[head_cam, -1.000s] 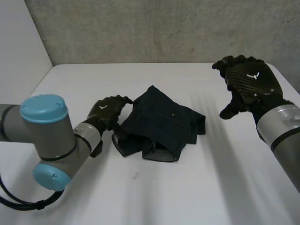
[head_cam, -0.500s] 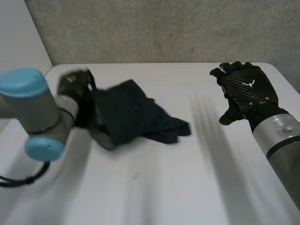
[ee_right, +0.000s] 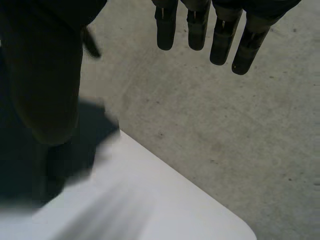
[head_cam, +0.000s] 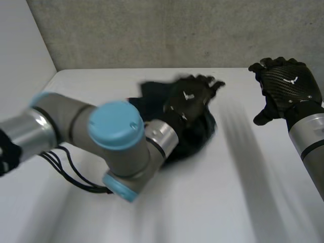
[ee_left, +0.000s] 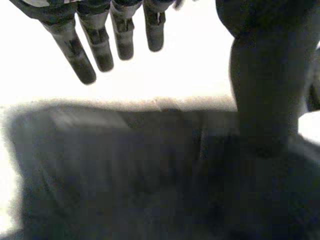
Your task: Fold the shorts.
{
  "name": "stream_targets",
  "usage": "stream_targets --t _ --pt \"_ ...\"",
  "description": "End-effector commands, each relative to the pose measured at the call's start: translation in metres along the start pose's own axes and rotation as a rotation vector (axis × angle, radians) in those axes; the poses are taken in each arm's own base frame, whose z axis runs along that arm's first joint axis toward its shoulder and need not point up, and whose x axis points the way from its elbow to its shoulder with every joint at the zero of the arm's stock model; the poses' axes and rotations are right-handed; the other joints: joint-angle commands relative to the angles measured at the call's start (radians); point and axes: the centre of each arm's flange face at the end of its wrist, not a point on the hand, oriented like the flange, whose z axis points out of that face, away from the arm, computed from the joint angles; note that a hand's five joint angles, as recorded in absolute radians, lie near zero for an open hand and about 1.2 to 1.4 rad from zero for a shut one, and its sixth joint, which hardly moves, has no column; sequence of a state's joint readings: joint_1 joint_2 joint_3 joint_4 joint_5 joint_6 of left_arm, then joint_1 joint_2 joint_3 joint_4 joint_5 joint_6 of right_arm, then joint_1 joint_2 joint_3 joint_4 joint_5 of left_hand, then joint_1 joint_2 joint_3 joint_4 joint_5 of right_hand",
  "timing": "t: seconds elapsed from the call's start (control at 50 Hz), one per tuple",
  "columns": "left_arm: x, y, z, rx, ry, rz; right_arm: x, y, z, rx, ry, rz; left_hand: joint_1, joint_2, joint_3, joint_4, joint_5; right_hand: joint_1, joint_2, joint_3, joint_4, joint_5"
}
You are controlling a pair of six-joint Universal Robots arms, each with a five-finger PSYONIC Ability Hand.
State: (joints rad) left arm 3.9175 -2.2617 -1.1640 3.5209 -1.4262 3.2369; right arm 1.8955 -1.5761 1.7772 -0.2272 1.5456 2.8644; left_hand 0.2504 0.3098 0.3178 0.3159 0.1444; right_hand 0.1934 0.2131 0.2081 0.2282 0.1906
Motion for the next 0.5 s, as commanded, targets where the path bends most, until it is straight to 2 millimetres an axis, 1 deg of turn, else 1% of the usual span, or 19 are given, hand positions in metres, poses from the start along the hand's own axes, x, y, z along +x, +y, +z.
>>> stream_targets --t 0.02,0.06,0.08,0.12,0.14,0.18,0.22,0.24,0.26,0.28,0.34,0.36,0.42,0.44,0.48,0.5 --pt "0.009 0.011 -0.006 -0.036 0.006 0.188 0.005 -0.001 0.003 0.006 0.008 -0.004 -0.072 -0.132 -0.139 -0.138 -0.141 -0.019 -0.039 -0.034 -0.054 -0.191" --pt "0.006 0.001 -0.007 -0.018 -0.003 0.209 0.005 -0.003 0.003 0.007 0.007 -0.004 -0.072 -0.132 -0.139 -0.138 -0.141 -0.019 -0.039 -0.034 -0.054 -0.191" --pt "0.003 -0.013 -0.009 0.006 -0.016 0.221 0.005 -0.003 0.002 0.003 0.006 -0.006 -0.072 -0.132 -0.139 -0.138 -0.141 -0.019 -0.039 -0.034 -0.054 -0.191" --pt "-0.001 -0.027 -0.013 0.027 -0.033 0.223 0.004 -0.003 0.002 0.002 0.003 -0.007 -0.072 -0.132 -0.139 -0.138 -0.141 -0.019 -0.039 -0.034 -0.054 -0.191" --pt "-0.006 -0.038 -0.017 0.043 -0.055 0.227 0.003 -0.003 0.001 0.002 -0.002 -0.007 -0.069 -0.129 -0.137 -0.135 -0.138 -0.019 -0.039 -0.034 -0.054 -0.191" --pt "-0.013 -0.048 -0.022 0.054 -0.084 0.231 0.001 -0.004 0.0 -0.002 -0.01 -0.008 -0.069 -0.129 -0.137 -0.135 -0.138 -0.019 -0.039 -0.034 -0.054 -0.191" --pt "-0.028 -0.061 -0.03 0.065 -0.136 0.233 -0.001 -0.002 -0.001 -0.015 -0.037 -0.007 -0.066 -0.126 -0.134 -0.132 -0.135 -0.019 -0.039 -0.034 -0.054 -0.191" --pt "-0.031 -0.065 -0.032 0.068 -0.149 0.235 -0.003 -0.001 -0.003 -0.022 -0.056 -0.008 -0.066 -0.126 -0.134 -0.132 -0.135 -0.019 -0.039 -0.034 -0.054 -0.191" --pt "-0.035 -0.068 -0.036 0.07 -0.162 0.236 -0.006 0.0 -0.004 -0.029 -0.08 -0.007 -0.063 -0.123 -0.131 -0.129 -0.132 -0.019 -0.039 -0.034 -0.054 -0.191" --pt "-0.039 -0.072 -0.041 0.069 -0.18 0.238 -0.013 0.003 -0.009 -0.047 -0.142 -0.011 -0.06 -0.12 -0.128 -0.126 -0.129 -0.019 -0.039 -0.034 -0.054 -0.191" --pt "-0.046 -0.074 -0.049 0.061 -0.204 0.241 -0.03 0.007 -0.018 -0.061 -0.27 -0.03 -0.057 -0.117 -0.125 -0.123 -0.126 -0.019 -0.039 -0.034 -0.054 -0.191" --pt "-0.053 -0.072 -0.053 0.046 -0.226 0.242 -0.043 0.012 -0.027 -0.067 -0.354 -0.053 -0.055 -0.114 -0.122 -0.12 -0.123 -0.019 -0.039 -0.034 -0.054 -0.191" --pt "-0.064 -0.066 -0.059 0.013 -0.261 0.239 -0.062 0.022 -0.037 -0.074 -0.457 -0.099 -0.055 -0.114 -0.122 -0.12 -0.123 -0.019 -0.039 -0.034 -0.054 -0.191" --pt "-0.07 -0.061 -0.063 -0.009 -0.28 0.236 -0.072 0.034 -0.039 -0.083 -0.494 -0.143 -0.052 -0.111 -0.119 -0.117 -0.12 -0.019 -0.039 -0.034 -0.054 -0.191" --pt "-0.076 -0.052 -0.067 -0.039 -0.298 0.234 -0.083 0.046 -0.041 -0.085 -0.527 -0.193 -0.052 -0.111 -0.119 -0.117 -0.12 -0.019 -0.039 -0.034 -0.054 -0.191" --pt "-0.08 -0.044 -0.071 -0.067 -0.306 0.231 -0.096 0.057 -0.043 -0.077 -0.558 -0.249 -0.052 -0.111 -0.119 -0.117 -0.12 -0.019 -0.039 -0.034 -0.054 -0.191"
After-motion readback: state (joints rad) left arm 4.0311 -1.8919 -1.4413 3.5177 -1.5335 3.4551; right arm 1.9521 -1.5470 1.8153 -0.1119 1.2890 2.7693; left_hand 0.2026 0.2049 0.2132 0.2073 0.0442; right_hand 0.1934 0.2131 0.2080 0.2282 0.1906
